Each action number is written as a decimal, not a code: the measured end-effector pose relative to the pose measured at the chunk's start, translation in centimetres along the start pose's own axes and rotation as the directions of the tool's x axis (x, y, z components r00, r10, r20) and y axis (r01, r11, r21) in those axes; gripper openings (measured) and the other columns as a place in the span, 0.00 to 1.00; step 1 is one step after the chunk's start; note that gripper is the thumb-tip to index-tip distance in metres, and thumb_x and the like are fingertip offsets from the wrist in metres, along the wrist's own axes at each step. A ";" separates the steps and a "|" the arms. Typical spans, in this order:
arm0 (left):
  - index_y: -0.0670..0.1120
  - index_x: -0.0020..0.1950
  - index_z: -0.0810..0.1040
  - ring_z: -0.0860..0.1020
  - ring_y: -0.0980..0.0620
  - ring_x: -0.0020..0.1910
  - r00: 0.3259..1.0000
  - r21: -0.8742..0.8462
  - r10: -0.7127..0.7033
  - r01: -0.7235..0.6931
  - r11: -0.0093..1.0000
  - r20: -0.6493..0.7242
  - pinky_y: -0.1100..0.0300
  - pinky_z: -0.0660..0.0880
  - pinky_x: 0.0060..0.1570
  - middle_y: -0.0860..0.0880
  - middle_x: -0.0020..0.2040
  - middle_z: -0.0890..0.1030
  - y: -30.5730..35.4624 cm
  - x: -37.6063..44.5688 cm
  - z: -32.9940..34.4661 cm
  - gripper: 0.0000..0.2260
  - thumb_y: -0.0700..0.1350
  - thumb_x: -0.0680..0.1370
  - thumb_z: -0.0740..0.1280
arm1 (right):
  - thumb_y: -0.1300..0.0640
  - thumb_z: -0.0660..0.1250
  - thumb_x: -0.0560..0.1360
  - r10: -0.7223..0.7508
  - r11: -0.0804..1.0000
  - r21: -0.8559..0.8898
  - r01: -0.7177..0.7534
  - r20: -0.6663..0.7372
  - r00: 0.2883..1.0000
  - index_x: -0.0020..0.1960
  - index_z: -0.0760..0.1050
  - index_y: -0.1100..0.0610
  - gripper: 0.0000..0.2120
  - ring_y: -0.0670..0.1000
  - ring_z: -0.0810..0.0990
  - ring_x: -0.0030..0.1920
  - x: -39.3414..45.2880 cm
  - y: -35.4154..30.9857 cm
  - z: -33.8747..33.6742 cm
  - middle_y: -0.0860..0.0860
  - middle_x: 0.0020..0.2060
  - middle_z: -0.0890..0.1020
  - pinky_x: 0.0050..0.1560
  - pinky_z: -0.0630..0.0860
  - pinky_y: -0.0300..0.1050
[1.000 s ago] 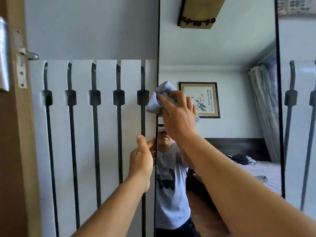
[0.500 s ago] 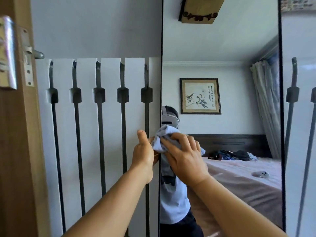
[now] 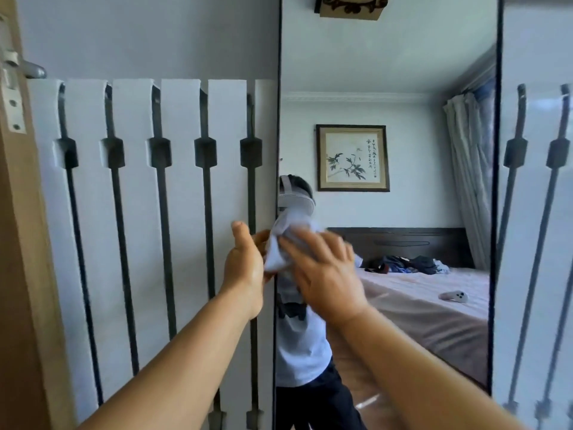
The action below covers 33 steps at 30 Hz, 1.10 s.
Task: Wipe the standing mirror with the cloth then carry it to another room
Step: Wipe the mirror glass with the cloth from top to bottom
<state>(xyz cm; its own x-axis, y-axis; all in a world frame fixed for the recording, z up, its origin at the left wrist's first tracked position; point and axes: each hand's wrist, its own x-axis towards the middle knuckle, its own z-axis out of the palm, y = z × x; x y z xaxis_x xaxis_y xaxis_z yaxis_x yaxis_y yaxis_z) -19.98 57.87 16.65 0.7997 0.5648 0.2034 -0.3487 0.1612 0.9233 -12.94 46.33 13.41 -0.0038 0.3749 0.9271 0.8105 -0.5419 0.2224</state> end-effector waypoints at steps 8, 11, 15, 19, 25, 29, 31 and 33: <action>0.52 0.42 0.81 0.80 0.51 0.46 0.994 0.094 0.106 -0.102 0.990 -0.041 0.54 0.74 0.52 0.50 0.41 0.85 -0.6 0.2 0.5 0.22 0.57 0.80 0.50 | 0.52 0.66 0.72 0.194 0.981 0.019 -0.193 -0.042 0.980 0.66 0.70 0.45 0.23 0.53 0.66 0.58 -1.2 1.2 -0.3 0.44 0.68 0.67 0.57 0.67 0.50; 0.50 0.41 0.80 0.79 0.51 0.42 0.994 0.123 0.103 -0.096 0.988 -0.048 0.52 0.75 0.52 0.50 0.36 0.84 -0.8 0.2 0.5 0.19 0.56 0.79 0.53 | 0.49 0.62 0.73 0.418 0.906 0.012 -0.423 -0.183 0.890 0.66 0.70 0.47 0.21 0.53 0.65 0.57 -1.4 5.3 -2.0 0.49 0.67 0.70 0.56 0.62 0.45; 0.47 0.37 0.79 0.77 0.44 0.45 0.985 0.163 0.126 -0.106 0.981 -0.114 0.44 0.73 0.58 0.44 0.39 0.80 -1.1 0.3 0.5 0.17 0.57 0.75 0.58 | 0.48 0.56 0.75 0.647 0.744 0.061 -0.665 -0.315 0.695 0.66 0.70 0.49 0.21 0.56 0.64 0.59 -4.0 11.7 -4.8 0.54 0.67 0.71 0.59 0.60 0.45; 0.42 0.34 0.76 0.73 0.42 0.35 0.968 0.265 0.228 -0.194 0.945 -0.104 0.45 0.72 0.40 0.37 0.36 0.77 -1.3 -0.1 0.7 0.22 0.61 0.68 0.58 | 0.51 0.56 0.76 0.731 0.639 0.077 -0.765 -0.371 0.573 0.68 0.67 0.49 0.21 0.60 0.64 0.63 -7.1 14.8 -6.2 0.53 0.69 0.67 0.61 0.60 0.48; 0.46 0.29 0.76 0.71 0.40 0.31 0.953 0.318 0.299 -0.271 0.908 -0.041 0.39 0.73 0.35 0.33 0.33 0.75 -1.6 -0.9 0.9 0.21 0.60 0.69 0.57 | 0.53 0.56 0.76 0.774 0.593 0.096 -0.800 -0.342 0.533 0.69 0.66 0.50 0.21 0.59 0.65 0.62 -8.0 10.7 -4.6 0.54 0.68 0.67 0.63 0.57 0.46; 0.49 0.28 0.76 0.69 0.41 0.32 0.963 0.269 0.264 -0.244 0.932 -0.043 0.45 0.67 0.35 0.38 0.33 0.74 -1.6 -0.8 0.9 0.18 0.59 0.70 0.58 | 0.51 0.59 0.75 0.577 0.802 -0.021 -0.597 -0.232 0.783 0.67 0.69 0.52 0.21 0.56 0.66 0.61 -8.9 4.2 -1.2 0.55 0.66 0.68 0.59 0.61 0.48; 0.50 0.27 0.77 0.71 0.42 0.33 0.967 0.268 0.252 -0.232 0.935 -0.043 0.46 0.69 0.38 0.39 0.34 0.76 -1.5 -0.6 0.8 0.19 0.60 0.71 0.57 | 0.50 0.61 0.73 0.507 0.855 -0.044 -0.518 -0.141 0.850 0.67 0.69 0.48 0.22 0.56 0.64 0.60 -8.8 1.1 0.6 0.50 0.66 0.64 0.56 0.67 0.52; 0.51 0.33 0.80 0.78 0.44 0.38 0.966 0.278 0.252 -0.226 0.934 -0.062 0.49 0.74 0.46 0.42 0.39 0.81 -1.7 -0.2 0.6 0.20 0.62 0.70 0.56 | 0.51 0.65 0.71 0.392 0.918 -0.041 -0.396 -0.083 0.916 0.66 0.70 0.44 0.23 0.55 0.65 0.58 -8.5 -1.9 2.2 0.46 0.65 0.63 0.54 0.69 0.50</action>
<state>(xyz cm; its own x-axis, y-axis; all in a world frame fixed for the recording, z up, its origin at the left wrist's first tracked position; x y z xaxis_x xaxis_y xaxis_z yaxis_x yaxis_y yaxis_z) -19.31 57.01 15.26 0.6539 0.6366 0.4088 -0.3701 -0.2021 0.9068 -13.17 45.84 4.47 0.2655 0.0693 0.9616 0.7214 -0.6760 -0.1505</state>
